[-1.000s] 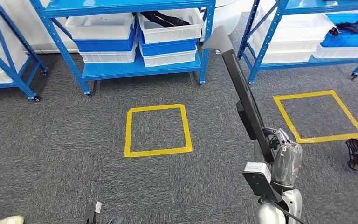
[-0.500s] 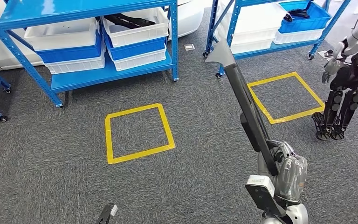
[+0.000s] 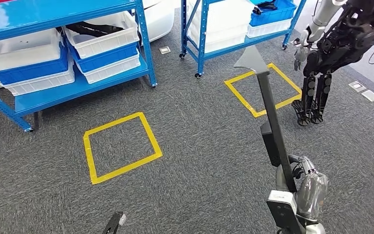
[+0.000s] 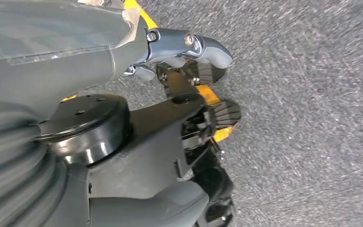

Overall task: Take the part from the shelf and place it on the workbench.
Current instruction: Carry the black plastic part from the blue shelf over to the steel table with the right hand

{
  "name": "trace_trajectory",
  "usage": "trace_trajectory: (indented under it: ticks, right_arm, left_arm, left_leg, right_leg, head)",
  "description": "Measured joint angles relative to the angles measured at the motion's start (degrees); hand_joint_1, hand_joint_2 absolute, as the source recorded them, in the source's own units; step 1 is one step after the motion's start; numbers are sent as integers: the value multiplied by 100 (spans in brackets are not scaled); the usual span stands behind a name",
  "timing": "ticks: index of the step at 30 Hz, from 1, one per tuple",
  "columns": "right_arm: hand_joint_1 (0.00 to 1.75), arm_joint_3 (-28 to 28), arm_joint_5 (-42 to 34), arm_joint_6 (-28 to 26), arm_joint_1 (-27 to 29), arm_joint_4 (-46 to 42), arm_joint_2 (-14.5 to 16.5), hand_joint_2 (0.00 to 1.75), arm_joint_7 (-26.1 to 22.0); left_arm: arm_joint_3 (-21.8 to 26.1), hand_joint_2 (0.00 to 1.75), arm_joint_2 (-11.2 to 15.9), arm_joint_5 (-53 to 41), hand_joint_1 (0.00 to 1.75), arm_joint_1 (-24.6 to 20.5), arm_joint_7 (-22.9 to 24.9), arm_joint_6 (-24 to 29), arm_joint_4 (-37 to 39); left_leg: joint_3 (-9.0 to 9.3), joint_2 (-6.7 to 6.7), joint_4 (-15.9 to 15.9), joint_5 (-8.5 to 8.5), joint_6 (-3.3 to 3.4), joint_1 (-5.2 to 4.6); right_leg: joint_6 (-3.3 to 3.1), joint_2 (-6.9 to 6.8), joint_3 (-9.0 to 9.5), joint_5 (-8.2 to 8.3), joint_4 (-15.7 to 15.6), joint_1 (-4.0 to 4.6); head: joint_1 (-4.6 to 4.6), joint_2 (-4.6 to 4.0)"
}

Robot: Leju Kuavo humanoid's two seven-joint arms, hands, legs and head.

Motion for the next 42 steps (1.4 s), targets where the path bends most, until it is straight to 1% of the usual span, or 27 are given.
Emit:
trace_trajectory:
  ticks: [2, 4, 6, 8, 9, 10, 12, 13, 15, 17, 18, 20, 22, 23, 24, 25, 26, 28, 30, 32, 34, 35, 37, 39, 40, 41, 42]
  right_arm:
    - [175, 2, -56, -2, -63, 43, 4, 175, -65]
    - [175, 5, -118, -37, -117, 85, 7, 175, -110]
    - [175, 14, -229, -95, -160, 131, 12, 175, -154]
    - [175, 21, -375, -151, -154, 185, 27, 175, -199]
    - [175, 20, -436, -175, -133, 211, 36, 175, -215]
    - [175, 19, -471, -186, -115, 234, 44, 175, -225]
    - [175, 17, -496, -198, -96, 264, 58, 175, -239]
    - [175, 19, -501, -199, -98, 271, 69, 175, -246]
    - [175, 19, -546, -186, -99, 275, 98, 175, -269]
    - [175, 11, -651, -95, -94, 276, 125, 175, -306]
    - [175, 7, -718, -14, -91, 276, 140, 175, -336]
    - [175, 2, -843, 150, -103, 276, 189, 175, -420]
    - [175, 9, -923, 255, -120, 280, 249, 175, -506]
    - [175, 13, -951, 289, -124, 287, 274, 175, -535]
    - [175, 17, -971, 318, -127, 296, 294, 175, -555]
    - [175, 20, -985, 340, -129, 307, 310, 175, -566]
    - [175, 24, -991, 358, -132, 316, 325, 175, -571]
    - [175, 47, -1015, 402, -155, 328, 354, 175, -580]
    - [175, 83, -1071, 457, -193, 343, 371, 175, -602]
    - [175, 115, -1129, 502, -213, 356, 373, 175, -631]
    - [175, 137, -1175, 524, -224, 361, 361, 175, -652]
    - [175, 150, -1194, 529, -241, 365, 350, 175, -658]
    - [175, 176, -1218, 529, -275, 385, 326, 175, -666]
    - [175, 197, -1246, 529, -285, 423, 302, 175, -670]
    - [175, 207, -1263, 529, -284, 445, 289, 175, -676]
    - [175, 218, -1279, 529, -285, 465, 273, 175, -685]
    - [175, 230, -1291, 528, -286, 480, 261, 175, -694]
  left_arm:
    - [2, 175, -5, 30, 0, -17, -61, 26, 0]
    - [5, 175, -13, 39, 0, -41, -113, 68, 0]
    - [7, 175, -19, 22, 0, -35, -135, 139, 2]
    - [7, 175, -16, -19, 0, -1, -119, 221, 7]
    - [7, 175, -13, -42, 0, 12, -107, 250, 10]
    - [7, 175, -12, -55, 0, 18, -97, 264, 13]
    - [7, 175, -15, -66, 0, 18, -94, 270, 15]
    - [7, 175, -16, -66, 0, 17, -93, 275, 15]
    - [7, 175, -11, -63, 0, 15, -60, 305, 15]
    - [7, 175, -7, -31, 0, 8, 4, 347, 15]
    - [7, 175, -4, -8, 0, 4, 30, 357, 15]
    - [7, 175, 2, 23, 0, 9, 24, 327, 15]
    - [7, 175, 7, 28, 0, 31, -22, 264, 16]
    - [7, 175, 8, 28, 0, 39, -48, 237, 17]
    - [7, 175, 8, 28, 0, 42, -74, 213, 19]
    - [7, 175, 8, 29, 0, 41, -94, 198, 19]
    - [7, 175, 8, 32, 0, 38, -111, 186, 19]
    - [7, 175, 15, 44, 0, 30, -130, 168, 19]
    - [9, 175, 23, 65, 0, 24, -134, 159, 20]
    - [11, 175, 20, 93, 0, 22, -131, 161, 19]
    - [22, 175, 16, 126, 0, 17, -128, 181, 18]
    - [32, 175, 15, 144, 0, 19, -125, 196, 18]
    - [51, 175, 21, 174, 0, 43, -118, 223, 19]
    - [58, 175, 26, 185, 0, 76, -120, 256, 20]
    - [60, 175, 27, 192, 0, 88, -130, 273, 20]
    - [61, 175, 24, 199, 0, 95, -143, 285, 20]
    - [62, 175, 20, 205, 0, 98, -156, 292, 20]
  left_leg:
    - [-8, 116, -40, 52, 38, -14]
    - [-11, 240, -95, 116, 100, 5]
    - [-27, 381, -118, 142, 130, 8]
    - [-45, 539, -116, 144, 134, 1]
    - [-48, 617, -115, 143, 132, -1]
    - [-47, 687, -114, 141, 129, -1]
    - [-30, 817, -111, 129, 106, -4]
    - [-20, 875, -107, 113, 79, -20]
    - [-2, 980, -96, 91, 12, -50]
    - [8, 1072, -96, 86, -57, -46]
    - [2, 1020, -70, 53, -94, -28]
    - [-134, 727, 260, -201, -153, 6]
    - [-485, 451, 1020, -611, -169, 16]
    - [-669, 409, 1383, -748, -167, 16]
    - [-783, 392, 1582, -771, -157, 15]
    - [-788, 382, 1557, -675, -140, 15]
    - [-675, 358, 1298, -480, -117, 15]
    - [-294, 154, 495, -92, -65, 21]
    - [-93, 4, 56, 38, -38, 10]
    - [-92, 82, 24, 50, -10, -17]
    - [-86, 203, -28, 102, 67, -9]
    - [-83, 276, -56, 127, 103, 0]
    - [-88, 415, -74, 141, 135, -6]
    - [-98, 566, -70, 139, 136, -16]
    - [-99, 635, -69, 136, 132, -17]
    - [-95, 698, -67, 132, 126, -16]
    - [-87, 752, -64, 124, 114, -15]
  right_leg:
    - [71, 64, -61, 38, -9, -13]
    - [99, -145, -190, -64, 168, 1]
    - [80, -453, -506, -402, 827, 13]
    - [94, -551, -846, -710, 1595, 1]
    - [130, -568, -887, -743, 1728, -9]
    - [175, -590, -808, -688, 1621, -18]
    - [259, -765, -322, -411, 782, -30]
    - [263, -884, -88, -286, 377, -21]
    - [206, -1004, 127, -155, -19, 0]
    - [120, -890, 85, -116, -21, 6]
    - [83, -826, 68, -98, -28, -7]
    - [6, -701, 55, -62, -44, -37]
    - [-33, -584, 35, -47, -39, -28]
    - [-46, -518, 23, -41, -35, -14]
    - [-53, -447, 13, -37, -27, 0]
    - [-57, -372, 7, -34, -19, 11]
    - [-59, -298, 7, -33, -10, 17]
    - [-50, -162, 3, -29, 11, 26]
    - [-17, -50, -34, -12, 27, 31]
    - [45, 50, -88, 21, 16, 21]
    - [86, -56, -174, -19, 110, 21]
    - [85, -193, -283, -124, 311, 32]
    - [54, -476, -621, -461, 1035, 33]
    - [78, -554, -919, -697, 1696, 12]
    - [117, -573, -925, -697, 1751, -1]
    - [167, -603, -791, -602, 1529, -12]
    - [213, -675, -555, -457, 1114, -22]
  head:
    - [-4, 0]
    - [13, 0]
    - [41, 0]
    - [58, 0]
    - [63, 0]
    - [69, 0]
    - [80, 0]
    - [82, 0]
    - [79, 0]
    - [74, 0]
    - [70, 0]
    - [46, 0]
    - [18, 0]
    - [11, 0]
    - [10, 0]
    - [11, 0]
    - [11, 0]
    - [12, 0]
    - [13, 0]
    - [13, 0]
    - [20, 0]
    - [29, 0]
    - [50, 0]
    - [62, 0]
    - [64, 0]
    - [69, 0]
    - [70, 0]
